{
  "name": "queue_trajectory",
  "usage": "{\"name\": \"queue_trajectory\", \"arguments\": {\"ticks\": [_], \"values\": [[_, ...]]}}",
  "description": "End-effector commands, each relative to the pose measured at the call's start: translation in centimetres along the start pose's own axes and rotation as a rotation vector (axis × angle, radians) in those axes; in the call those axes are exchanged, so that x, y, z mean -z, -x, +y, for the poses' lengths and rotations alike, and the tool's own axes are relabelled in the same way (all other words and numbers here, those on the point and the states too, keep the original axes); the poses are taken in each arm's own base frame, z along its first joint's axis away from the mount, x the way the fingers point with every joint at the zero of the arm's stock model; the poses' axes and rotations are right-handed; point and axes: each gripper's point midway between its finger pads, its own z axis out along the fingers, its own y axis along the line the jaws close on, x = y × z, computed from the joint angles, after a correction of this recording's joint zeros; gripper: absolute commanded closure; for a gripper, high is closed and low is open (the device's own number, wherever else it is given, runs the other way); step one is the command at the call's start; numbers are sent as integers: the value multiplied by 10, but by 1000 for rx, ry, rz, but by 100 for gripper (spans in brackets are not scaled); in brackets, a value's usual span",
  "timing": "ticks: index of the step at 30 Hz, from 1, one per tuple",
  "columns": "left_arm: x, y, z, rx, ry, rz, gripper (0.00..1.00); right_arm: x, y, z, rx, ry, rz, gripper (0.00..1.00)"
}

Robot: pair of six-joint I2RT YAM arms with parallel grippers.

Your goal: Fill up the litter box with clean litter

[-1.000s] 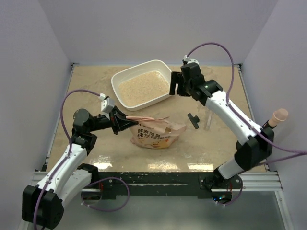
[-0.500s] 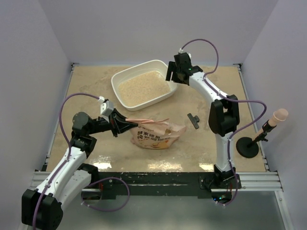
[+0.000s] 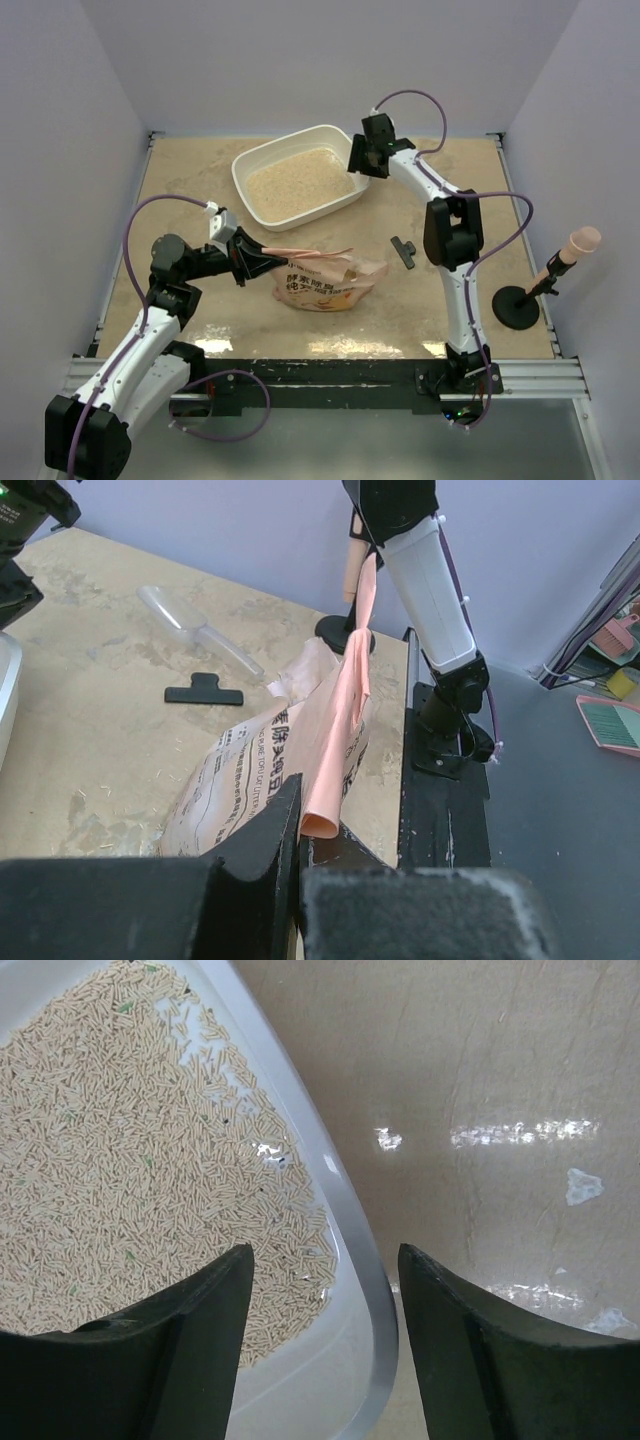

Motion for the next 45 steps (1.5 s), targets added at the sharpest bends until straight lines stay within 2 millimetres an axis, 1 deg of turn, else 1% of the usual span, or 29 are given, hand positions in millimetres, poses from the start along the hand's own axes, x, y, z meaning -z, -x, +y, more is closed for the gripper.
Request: {"name": "queue_trajectory", "arguments": {"ticks": [1, 2, 3, 10, 11, 12, 13, 14, 15, 18, 19, 20, 21, 22, 23, 24, 25, 26, 27, 29, 30, 32, 34, 38, 39, 41, 42, 43, 45], "values": [[0, 8, -8, -59, -28, -20, 100, 7, 13, 10, 3, 25, -23, 41], [0, 7, -9, -59, -28, -20, 100, 5, 11, 9, 3, 18, -19, 43], [0, 7, -9, -59, -28, -20, 99, 4, 10, 7, 3, 11, -16, 50], [0, 8, -10, -64, -32, -21, 99, 13, 7, -4, 25, -34, -11, 65], [0, 9, -10, -63, -30, -21, 99, 15, 7, -5, 28, -39, -11, 69], [0, 9, -11, -65, -34, -22, 99, 15, 6, -7, 34, -46, -10, 76], [0, 9, -11, -64, -35, -21, 99, 16, 2, -10, 38, -52, -1, 80], [0, 9, -11, -67, -34, -22, 99, 21, 5, -10, 39, -52, -9, 83], [0, 9, -12, -68, -36, -22, 99, 22, 4, -12, 41, -61, -11, 91], [0, 9, -12, -68, -36, -22, 99, 28, -1, -19, 51, -82, -8, 100], [0, 9, -12, -66, -33, -24, 99, 29, -8, -24, 54, -97, 9, 100], [0, 10, -12, -69, -35, -24, 99, 37, -4, -25, 53, -99, -2, 100], [0, 9, -12, -66, -35, -22, 99, 38, -12, -30, 56, -118, 10, 100], [0, 9, -12, -66, -33, -23, 99, 42, -13, -34, 54, -127, 8, 100], [0, 10, -12, -66, -33, -24, 99, 58, -3, -33, 44, -120, -25, 100], [0, 9, -12, -64, -32, -22, 99, 60, -15, -39, 47, -138, -7, 100], [0, 9, -11, -62, -31, -22, 99, 67, -13, -46, 42, -161, -17, 100], [0, 8, -11, -62, -32, -22, 99, 84, -7, -47, 22, -164, -43, 100], [-1, 9, -11, -65, -34, -22, 98, 88, -19, -55, 18, -181, -30, 100], [0, 9, -12, -65, -34, -23, 99, 99, -27, -61, -17, -188, -36, 100], [0, 11, -12, -70, -31, -27, 99, 113, -34, -68, -30, -200, -43, 100], [0, 9, -12, -63, -30, -25, 99, 125, -40, -80, -75, -239, -64, 100], [-1, 10, -14, -65, -36, -27, 98, 139, -54, -89, -124, -253, -71, 100], [-2, 10, -18, -67, -46, -28, 98, 147, -78, -101, -207, -273, -57, 100], [-2, 9, -18, -66, -44, -28, 98, 147, -90, -104, -219, -280, -38, 100], [-2, 10, -19, -70, -48, -28, 98, 153, -94, -102, -281, -257, -44, 100], [-2, 10, -20, -68, -48, -28, 99, 151, -106, -101, -296, -237, -22, 100], [-2, 9, -20, -68, -49, -27, 98, 155, -106, -98, -325, -214, -32, 100], [-1, 11, -21, -74, -50, -30, 98, 154, -117, -98, -337, -196, -17, 88]]}}
